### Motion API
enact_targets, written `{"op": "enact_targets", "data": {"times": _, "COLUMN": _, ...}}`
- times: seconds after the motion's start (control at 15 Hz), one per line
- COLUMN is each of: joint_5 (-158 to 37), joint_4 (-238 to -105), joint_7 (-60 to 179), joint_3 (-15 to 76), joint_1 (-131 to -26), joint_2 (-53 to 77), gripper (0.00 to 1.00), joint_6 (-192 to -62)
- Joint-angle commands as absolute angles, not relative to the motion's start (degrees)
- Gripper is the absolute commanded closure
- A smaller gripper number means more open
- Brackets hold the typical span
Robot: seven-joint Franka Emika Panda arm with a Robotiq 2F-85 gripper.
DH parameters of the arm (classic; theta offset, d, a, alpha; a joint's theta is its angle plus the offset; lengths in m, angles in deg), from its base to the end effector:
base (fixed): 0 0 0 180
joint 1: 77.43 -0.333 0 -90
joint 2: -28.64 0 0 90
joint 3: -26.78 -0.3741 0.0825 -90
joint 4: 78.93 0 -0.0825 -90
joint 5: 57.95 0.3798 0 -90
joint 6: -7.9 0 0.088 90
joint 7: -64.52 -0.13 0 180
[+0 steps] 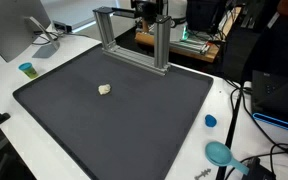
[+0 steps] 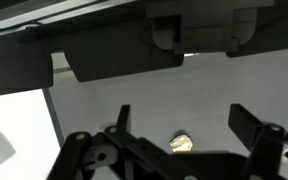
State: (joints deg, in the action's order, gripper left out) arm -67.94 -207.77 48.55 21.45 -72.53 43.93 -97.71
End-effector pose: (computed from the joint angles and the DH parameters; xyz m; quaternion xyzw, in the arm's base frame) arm 0.4321 -0.0117 0.4999 0.9872 -0.1077 -0.0559 0.1031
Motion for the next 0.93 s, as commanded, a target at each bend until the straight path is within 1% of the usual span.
{"op": "enact_targets", "data": {"times": 0.0, "joint_5": -68.21, "joint_4": -207.65, "joint_7": 48.33, "joint_3": 22.55, "joint_1": -73.73, "joint_2": 43.88, "gripper": 0.0, "joint_6": -97.56}}
{"op": "enact_targets", "data": {"times": 0.47, "joint_5": -68.21, "joint_4": -207.64, "joint_7": 48.33, "joint_3": 22.55, "joint_1": -73.73, "joint_2": 43.88, "gripper": 0.0, "joint_6": -97.56}}
{"op": "enact_targets", "data": {"times": 0.87, "joint_5": -63.35, "joint_4": -215.75, "joint_7": 55.56, "joint_3": 24.91, "joint_1": -75.58, "joint_2": 54.47, "gripper": 0.0, "joint_6": -99.36}}
